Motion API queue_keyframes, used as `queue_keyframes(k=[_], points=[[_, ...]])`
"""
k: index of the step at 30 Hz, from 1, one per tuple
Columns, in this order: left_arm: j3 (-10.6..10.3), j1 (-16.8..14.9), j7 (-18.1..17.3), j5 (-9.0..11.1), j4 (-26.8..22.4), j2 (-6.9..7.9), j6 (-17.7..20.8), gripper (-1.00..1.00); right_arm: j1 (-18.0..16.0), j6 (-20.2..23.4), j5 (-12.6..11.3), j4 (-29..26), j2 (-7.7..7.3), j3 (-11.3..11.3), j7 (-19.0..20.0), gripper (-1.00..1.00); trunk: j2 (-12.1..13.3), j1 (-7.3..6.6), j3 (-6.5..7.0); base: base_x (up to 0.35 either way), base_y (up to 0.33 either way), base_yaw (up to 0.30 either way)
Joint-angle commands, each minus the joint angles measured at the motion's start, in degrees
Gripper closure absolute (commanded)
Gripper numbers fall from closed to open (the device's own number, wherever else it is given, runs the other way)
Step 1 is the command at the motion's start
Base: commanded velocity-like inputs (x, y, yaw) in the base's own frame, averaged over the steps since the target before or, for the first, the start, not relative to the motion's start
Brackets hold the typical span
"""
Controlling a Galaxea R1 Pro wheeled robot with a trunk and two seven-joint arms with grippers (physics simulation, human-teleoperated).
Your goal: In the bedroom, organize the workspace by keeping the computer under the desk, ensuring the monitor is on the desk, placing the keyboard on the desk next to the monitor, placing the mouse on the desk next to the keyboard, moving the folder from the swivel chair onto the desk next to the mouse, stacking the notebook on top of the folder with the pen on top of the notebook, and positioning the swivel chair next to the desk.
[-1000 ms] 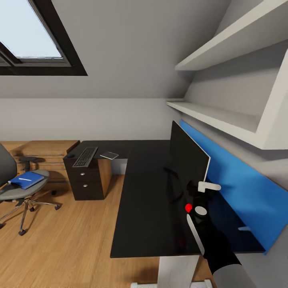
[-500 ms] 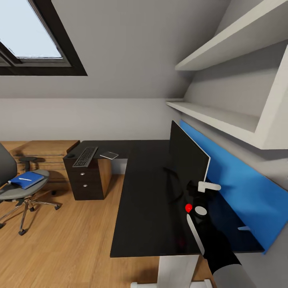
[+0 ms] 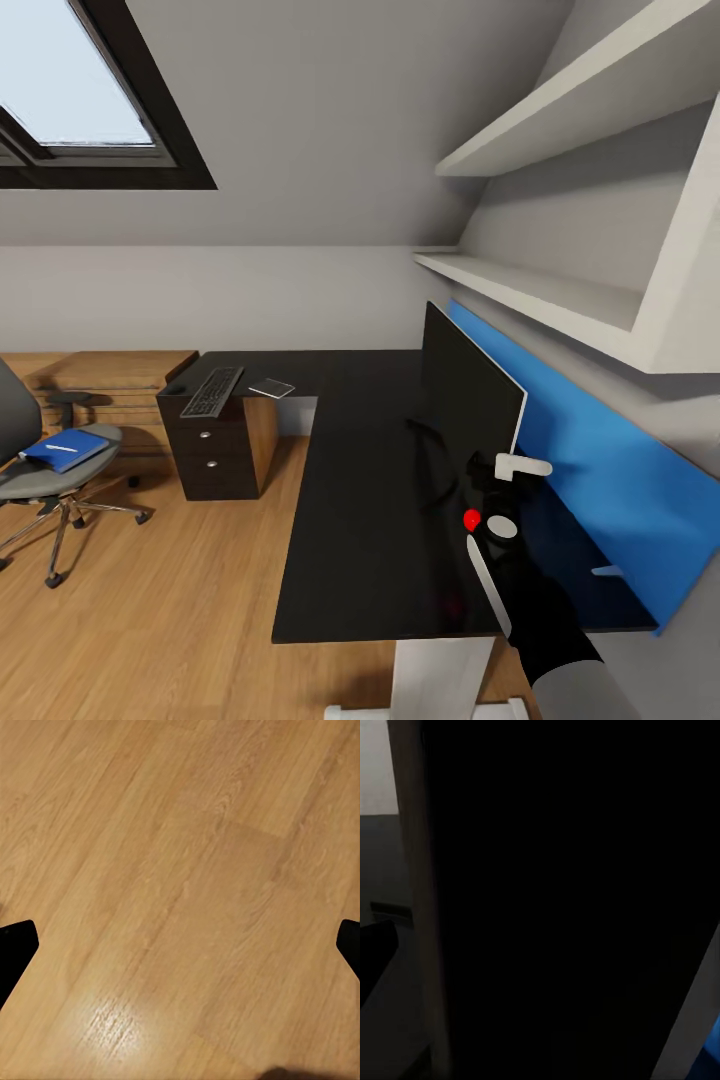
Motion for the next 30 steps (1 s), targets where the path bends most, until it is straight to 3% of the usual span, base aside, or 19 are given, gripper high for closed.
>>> queue_keyframes(k=[1, 10, 30], points=[[-0.5, 0.0, 0.3, 0.5, 0.0, 0.06, -0.2, -1.0, 0.0, 0.5, 0.2, 0.0, -0.01, 0.1, -0.3, -1.0, 0.0, 0.0, -0.07, 0.0, -0.001, 0.0], [-0.5, 0.0, 0.3, 0.5, 0.0, 0.06, -0.2, -1.0, 0.0, 0.5, 0.2, 0.0, -0.01, 0.1, -0.3, -1.0, 0.0, 0.0, -0.07, -0.108, 0.0, 0.0], [-0.5, 0.0, 0.3, 0.6, 0.0, 0.12, -0.2, -1.0, 0.0, -0.8, 0.3, 1.7, -0.01, 0.1, -0.3, -1.0, 0.0, 0.0, -0.07, -0.324, 0.0, 0.0]])
